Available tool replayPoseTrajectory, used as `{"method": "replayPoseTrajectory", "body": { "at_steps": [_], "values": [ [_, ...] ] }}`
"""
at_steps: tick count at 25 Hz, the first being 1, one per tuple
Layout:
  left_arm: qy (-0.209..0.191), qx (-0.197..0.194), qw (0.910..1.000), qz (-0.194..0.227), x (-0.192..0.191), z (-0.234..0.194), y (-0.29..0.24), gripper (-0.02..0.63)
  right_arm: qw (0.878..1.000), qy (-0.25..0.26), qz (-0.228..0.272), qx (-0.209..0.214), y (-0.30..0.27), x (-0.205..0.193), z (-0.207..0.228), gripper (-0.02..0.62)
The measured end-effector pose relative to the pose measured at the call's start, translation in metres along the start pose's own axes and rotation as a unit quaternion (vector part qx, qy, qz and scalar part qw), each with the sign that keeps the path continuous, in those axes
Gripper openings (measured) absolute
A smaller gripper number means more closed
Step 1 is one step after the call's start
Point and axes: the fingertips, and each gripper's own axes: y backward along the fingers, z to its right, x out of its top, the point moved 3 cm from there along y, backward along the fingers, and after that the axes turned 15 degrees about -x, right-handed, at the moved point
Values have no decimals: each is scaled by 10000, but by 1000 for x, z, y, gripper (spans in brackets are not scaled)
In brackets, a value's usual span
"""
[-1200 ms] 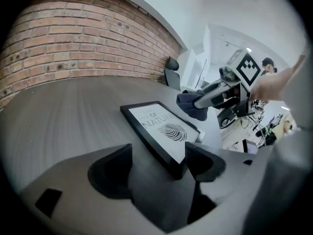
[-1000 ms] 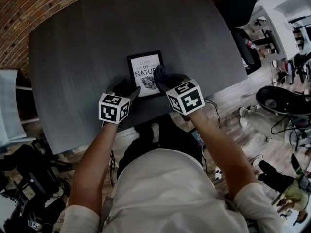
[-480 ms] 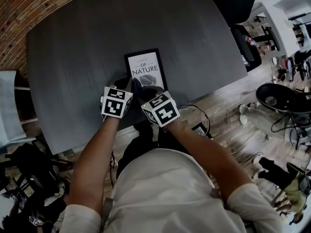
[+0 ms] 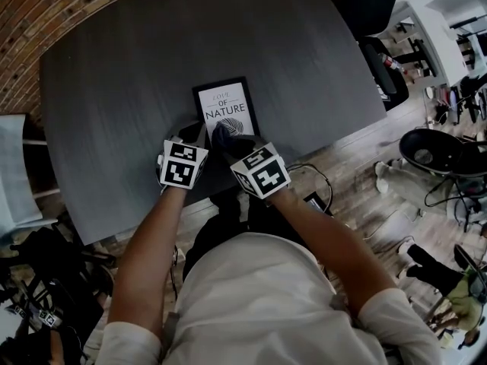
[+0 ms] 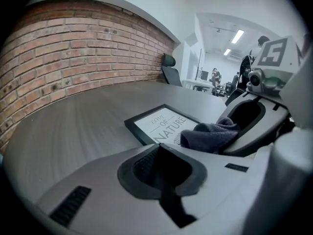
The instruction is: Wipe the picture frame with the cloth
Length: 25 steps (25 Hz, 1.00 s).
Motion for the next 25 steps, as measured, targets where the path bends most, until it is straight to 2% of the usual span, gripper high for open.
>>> {"method": "replayPoseTrajectory", "body": {
  "at_steps": [14,25],
  "values": [
    [-29,13,10000,2,-1,1,-2,9,9986,-10,-17,-527,26,-28,51,133],
    [-90,-77,9999,-102,0,-1,0,9,9955,122,-121,-933,37,-38,75,133]
  ]
}}
